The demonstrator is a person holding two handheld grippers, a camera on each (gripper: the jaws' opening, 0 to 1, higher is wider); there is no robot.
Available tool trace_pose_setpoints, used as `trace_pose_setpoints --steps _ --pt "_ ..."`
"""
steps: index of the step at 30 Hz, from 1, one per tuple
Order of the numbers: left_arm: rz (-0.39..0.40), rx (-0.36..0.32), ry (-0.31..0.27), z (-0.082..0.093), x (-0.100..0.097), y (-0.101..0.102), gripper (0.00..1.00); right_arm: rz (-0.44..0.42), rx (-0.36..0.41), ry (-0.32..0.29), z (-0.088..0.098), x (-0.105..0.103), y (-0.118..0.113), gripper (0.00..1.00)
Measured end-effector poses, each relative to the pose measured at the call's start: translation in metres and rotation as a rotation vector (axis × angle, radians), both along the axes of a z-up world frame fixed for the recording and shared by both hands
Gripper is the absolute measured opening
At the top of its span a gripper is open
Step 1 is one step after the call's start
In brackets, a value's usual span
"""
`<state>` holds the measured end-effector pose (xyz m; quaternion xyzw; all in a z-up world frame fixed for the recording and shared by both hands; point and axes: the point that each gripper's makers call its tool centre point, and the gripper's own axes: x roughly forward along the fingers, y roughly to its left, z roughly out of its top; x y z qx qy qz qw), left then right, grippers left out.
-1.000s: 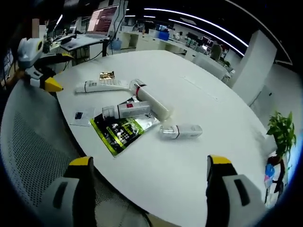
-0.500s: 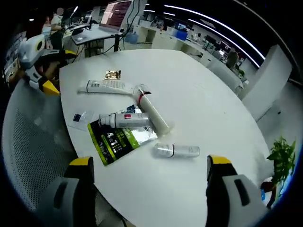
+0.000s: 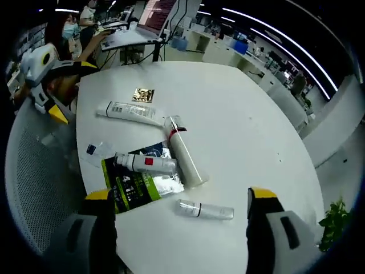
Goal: Arrange the skincare products in the storage area until every visible bottle or jar stands upright without overlapping.
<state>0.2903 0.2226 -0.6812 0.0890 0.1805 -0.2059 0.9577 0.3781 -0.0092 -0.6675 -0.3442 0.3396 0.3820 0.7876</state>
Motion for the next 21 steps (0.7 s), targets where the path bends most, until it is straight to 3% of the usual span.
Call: trace_pose_setpoints --steps 7,13,21 --pt "0.003 0.001 0.0 0.0 0.0 0.001 0.97 0.049 -0.012 0.026 0.003 0.021 0.015 0.85" --pt "0.005 0.004 0.009 -0.002 -0.001 0.001 0.97 0.075 0.013 0.095 0.006 0.032 0.031 0.82" --pt "0.007 0.005 0.012 -0.002 -0.001 0.001 0.97 0.136 -0.102 0.126 -0.003 0.056 0.032 0.67"
